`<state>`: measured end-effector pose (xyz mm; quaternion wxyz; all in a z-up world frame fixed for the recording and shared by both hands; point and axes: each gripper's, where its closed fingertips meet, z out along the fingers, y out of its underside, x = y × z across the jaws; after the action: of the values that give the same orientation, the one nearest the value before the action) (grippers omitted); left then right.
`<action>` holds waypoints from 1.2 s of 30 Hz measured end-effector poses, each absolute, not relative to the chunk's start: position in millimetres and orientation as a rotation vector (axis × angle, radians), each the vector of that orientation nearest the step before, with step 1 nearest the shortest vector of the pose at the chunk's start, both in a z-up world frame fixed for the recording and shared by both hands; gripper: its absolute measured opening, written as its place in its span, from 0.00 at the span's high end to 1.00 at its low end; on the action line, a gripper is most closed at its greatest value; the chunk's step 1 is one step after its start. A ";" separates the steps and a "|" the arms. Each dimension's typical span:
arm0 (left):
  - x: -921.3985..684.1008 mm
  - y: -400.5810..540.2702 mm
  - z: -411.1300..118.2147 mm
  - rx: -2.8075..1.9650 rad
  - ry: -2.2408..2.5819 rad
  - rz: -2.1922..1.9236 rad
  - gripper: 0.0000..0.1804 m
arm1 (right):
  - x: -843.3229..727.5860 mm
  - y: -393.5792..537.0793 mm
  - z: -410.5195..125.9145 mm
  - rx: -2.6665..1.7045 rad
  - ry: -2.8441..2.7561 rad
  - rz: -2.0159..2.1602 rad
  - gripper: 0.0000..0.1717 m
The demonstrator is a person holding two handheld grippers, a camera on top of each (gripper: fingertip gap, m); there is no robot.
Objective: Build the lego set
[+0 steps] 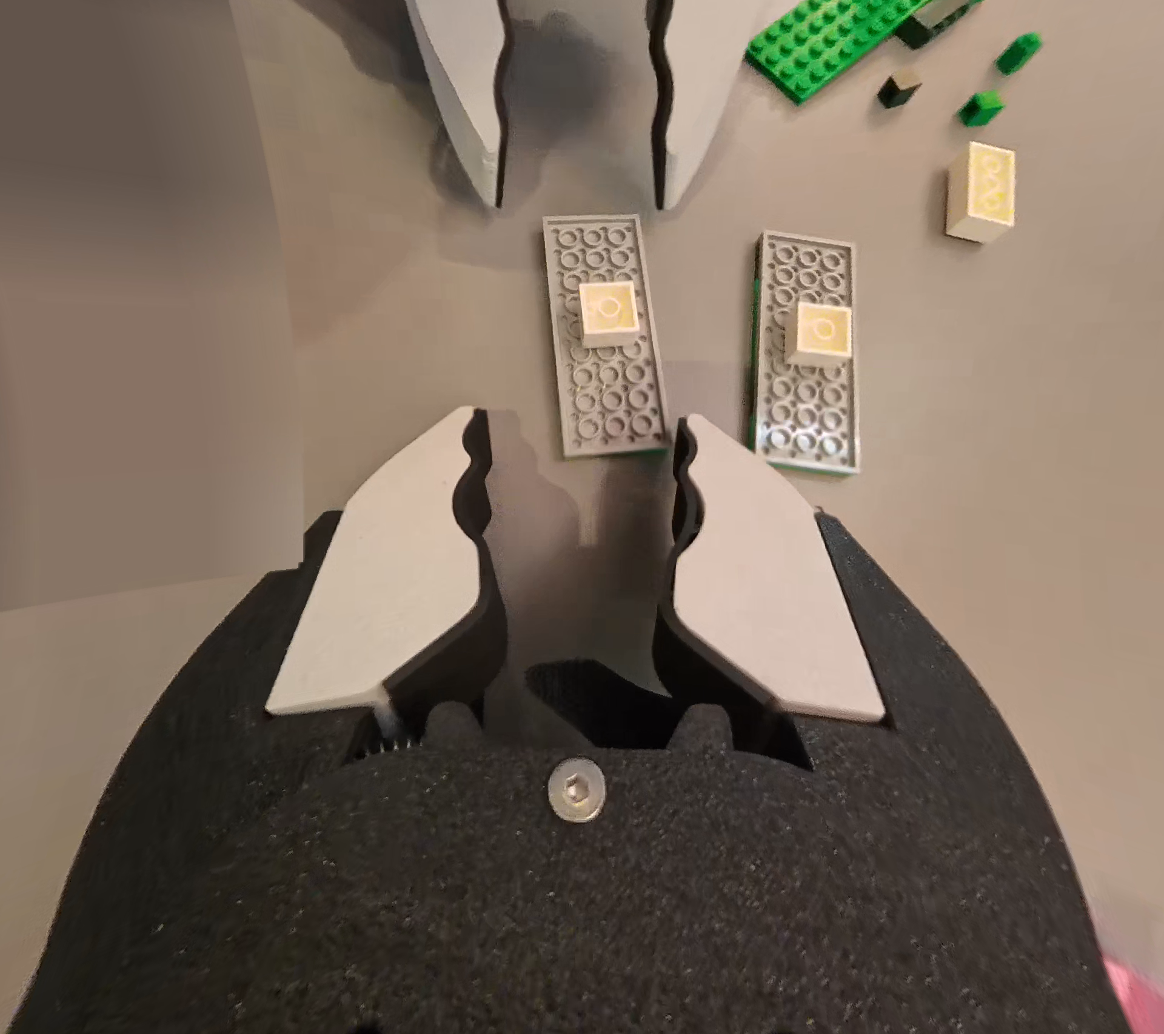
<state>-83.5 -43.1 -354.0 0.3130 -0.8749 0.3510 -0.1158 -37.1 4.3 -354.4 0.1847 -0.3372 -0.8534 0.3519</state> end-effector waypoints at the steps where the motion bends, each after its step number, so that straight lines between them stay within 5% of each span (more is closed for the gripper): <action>1: -83.0 -41.6 -354.1 -2.298 0.921 -0.306 0.71 | -39.8 4.0 -355.1 -0.931 -2.423 0.978 0.68; 10: -78.9 -32.7 -359.4 -2.331 0.950 -0.325 0.70 | -51.4 1.4 -358.6 -0.887 -2.614 0.882 0.81; 29: -77.9 -25.3 -358.5 -2.294 0.849 -0.305 0.68 | -55.8 -0.8 -343.9 -0.844 -2.506 1.047 0.81; 36: -74.1 -23.3 -359.2 -2.365 0.865 -0.286 0.81 | -54.2 -0.7 -350.2 -0.845 -2.528 1.037 0.81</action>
<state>-74.1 -23.3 -359.2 0.2992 -0.8905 0.3256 -0.1077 -54.2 -0.7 -350.2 0.1403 -0.2926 -0.8751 0.3590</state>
